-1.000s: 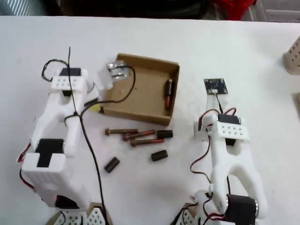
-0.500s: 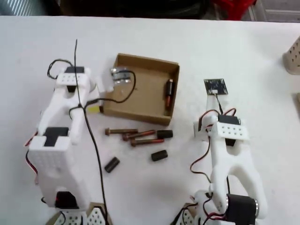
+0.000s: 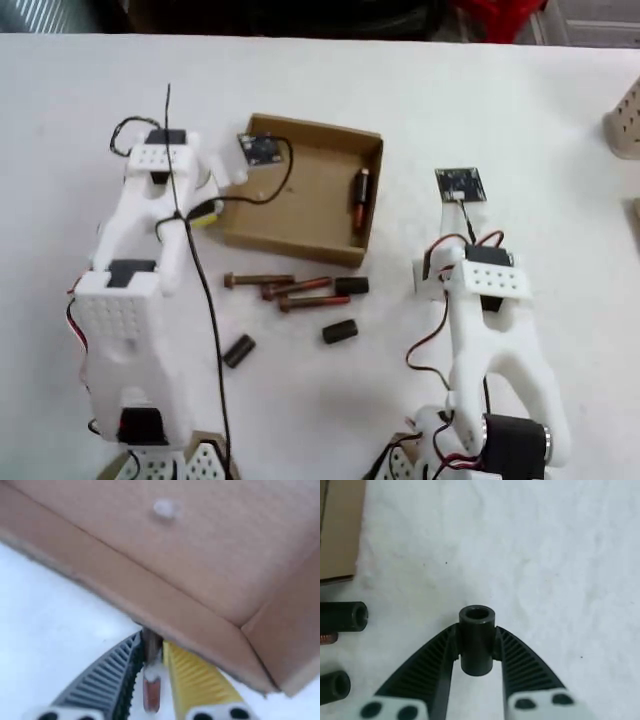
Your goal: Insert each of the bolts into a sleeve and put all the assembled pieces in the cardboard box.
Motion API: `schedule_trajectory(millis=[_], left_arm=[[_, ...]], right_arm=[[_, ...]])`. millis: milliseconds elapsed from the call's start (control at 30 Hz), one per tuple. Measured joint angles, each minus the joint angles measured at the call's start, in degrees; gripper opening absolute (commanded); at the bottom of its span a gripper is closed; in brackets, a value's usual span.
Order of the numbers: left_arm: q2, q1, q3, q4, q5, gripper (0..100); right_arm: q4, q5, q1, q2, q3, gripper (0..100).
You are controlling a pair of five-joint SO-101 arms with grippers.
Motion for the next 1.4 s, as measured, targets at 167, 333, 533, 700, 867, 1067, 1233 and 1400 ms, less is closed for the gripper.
schedule_trajectory(millis=[167, 333, 533, 700, 867, 1067, 1233, 1400], left_arm=[[0.18, -2.20, -4.13, 7.12, 8.09, 2], [0.09, -2.46, -5.36, 14.77, 17.85, 2], [-2.02, -2.64, -5.36, 19.96, 27.96, 2], [-3.60, -4.75, -3.96, 16.00, 36.84, 2], [-10.64, -6.42, 9.14, 2.02, 43.69, 2], [-25.23, -6.42, 31.82, -13.10, 48.18, 2], [-37.63, -6.42, 46.77, -18.64, 51.43, 2], [-46.77, -6.42, 61.27, -27.16, 55.12, 2]], right_arm=[[0.00, 0.00, 0.00, 0.00, 0.00, 1.7], [-0.26, 0.00, -1.23, 0.00, 0.79, 1.7], [-2.46, 0.00, -4.31, 0.00, 2.55, 1.7], [-2.46, 0.00, -5.45, 0.00, 2.55, 1.7], [-2.46, 0.00, -5.36, 0.00, 2.55, 1.7], [-2.46, 0.00, -5.36, 0.00, 2.55, 1.7], [-2.46, 0.00, -5.54, 0.00, 2.55, 1.7], [-2.46, 0.00, -5.71, 0.00, 2.55, 1.7]])
